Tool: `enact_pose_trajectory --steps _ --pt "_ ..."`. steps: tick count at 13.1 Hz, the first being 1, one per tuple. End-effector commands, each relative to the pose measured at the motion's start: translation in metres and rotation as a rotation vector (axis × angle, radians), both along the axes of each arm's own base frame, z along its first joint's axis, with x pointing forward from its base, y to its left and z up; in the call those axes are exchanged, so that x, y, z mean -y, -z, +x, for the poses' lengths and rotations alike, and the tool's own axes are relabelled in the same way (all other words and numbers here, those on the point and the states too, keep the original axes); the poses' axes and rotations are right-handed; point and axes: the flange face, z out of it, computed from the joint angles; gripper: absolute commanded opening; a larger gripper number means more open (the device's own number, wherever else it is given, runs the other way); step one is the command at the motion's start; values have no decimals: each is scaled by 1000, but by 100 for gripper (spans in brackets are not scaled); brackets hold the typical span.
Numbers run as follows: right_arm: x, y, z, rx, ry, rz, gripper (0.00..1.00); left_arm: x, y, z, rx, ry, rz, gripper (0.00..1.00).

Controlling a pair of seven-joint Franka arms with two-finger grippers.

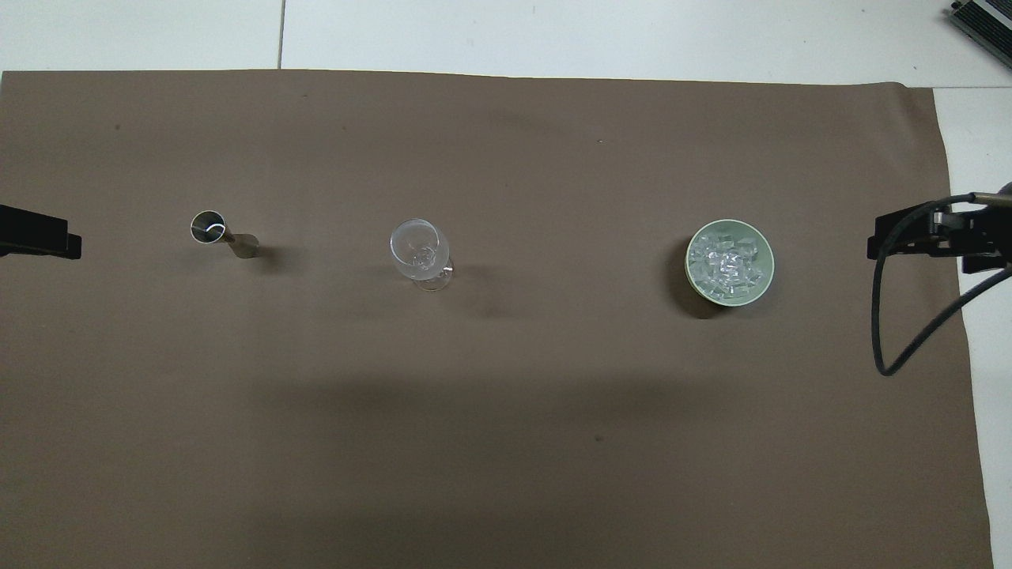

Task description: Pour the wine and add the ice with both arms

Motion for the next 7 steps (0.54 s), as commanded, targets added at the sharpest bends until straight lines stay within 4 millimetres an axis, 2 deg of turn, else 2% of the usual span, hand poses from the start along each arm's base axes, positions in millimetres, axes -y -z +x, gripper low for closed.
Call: enact_pose_trajectory --steps 1,3,7 --pt "1 1 1 6 13 21 100 -1 -14 -12 23 -29 2 100" --pt "1 1 1 6 14 21 100 -6 -5 -5 11 -36 35 100" --pt "1 1 1 8 16 21 100 -15 18 20 38 -55 31 100"
